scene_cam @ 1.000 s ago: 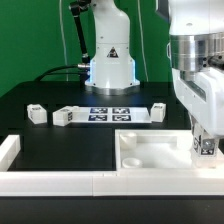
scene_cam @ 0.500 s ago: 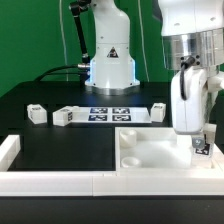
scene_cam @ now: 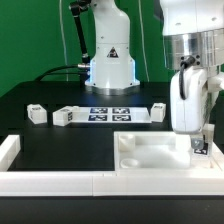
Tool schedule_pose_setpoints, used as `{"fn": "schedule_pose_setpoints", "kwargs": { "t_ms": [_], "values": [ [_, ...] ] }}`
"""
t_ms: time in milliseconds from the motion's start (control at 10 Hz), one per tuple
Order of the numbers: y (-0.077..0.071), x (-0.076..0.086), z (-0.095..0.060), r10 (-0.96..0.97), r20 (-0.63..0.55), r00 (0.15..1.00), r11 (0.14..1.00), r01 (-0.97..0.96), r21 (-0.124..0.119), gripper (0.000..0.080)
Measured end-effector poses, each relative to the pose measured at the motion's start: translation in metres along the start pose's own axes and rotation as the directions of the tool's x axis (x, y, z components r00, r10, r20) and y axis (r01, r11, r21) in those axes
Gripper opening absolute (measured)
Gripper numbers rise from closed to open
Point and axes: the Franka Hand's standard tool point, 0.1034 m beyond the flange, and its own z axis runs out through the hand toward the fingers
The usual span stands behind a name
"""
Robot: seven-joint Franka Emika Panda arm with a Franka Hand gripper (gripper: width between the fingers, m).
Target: Assemble square table
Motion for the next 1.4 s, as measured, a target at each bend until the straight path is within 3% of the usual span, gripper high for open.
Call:
{"fn": "schedule_pose_setpoints", "kwargs": {
  "t_ms": [200,300,600,700,1400],
  "values": [
    [0.0,0.0,0.001,-0.004,-0.001,1.0,1.0,0.004,-0.001,0.0606],
    [0.0,-0.001,-0.001,-0.009,0.001,1.0,1.0,0.009,0.002,0.0606],
    [0.009,-0.016,-0.053,-0.037,0.055,0.998,0.999,0.035,0.028,0.0647],
    [0.006,-0.018,-0.059,-0.042,0.061,0.997,0.999,0.041,0.024,0.0649],
    [0.009,-0.016,-0.054,-0.101,0.056,0.993,0.995,0.099,0.031,0.0649]
  ]
}}
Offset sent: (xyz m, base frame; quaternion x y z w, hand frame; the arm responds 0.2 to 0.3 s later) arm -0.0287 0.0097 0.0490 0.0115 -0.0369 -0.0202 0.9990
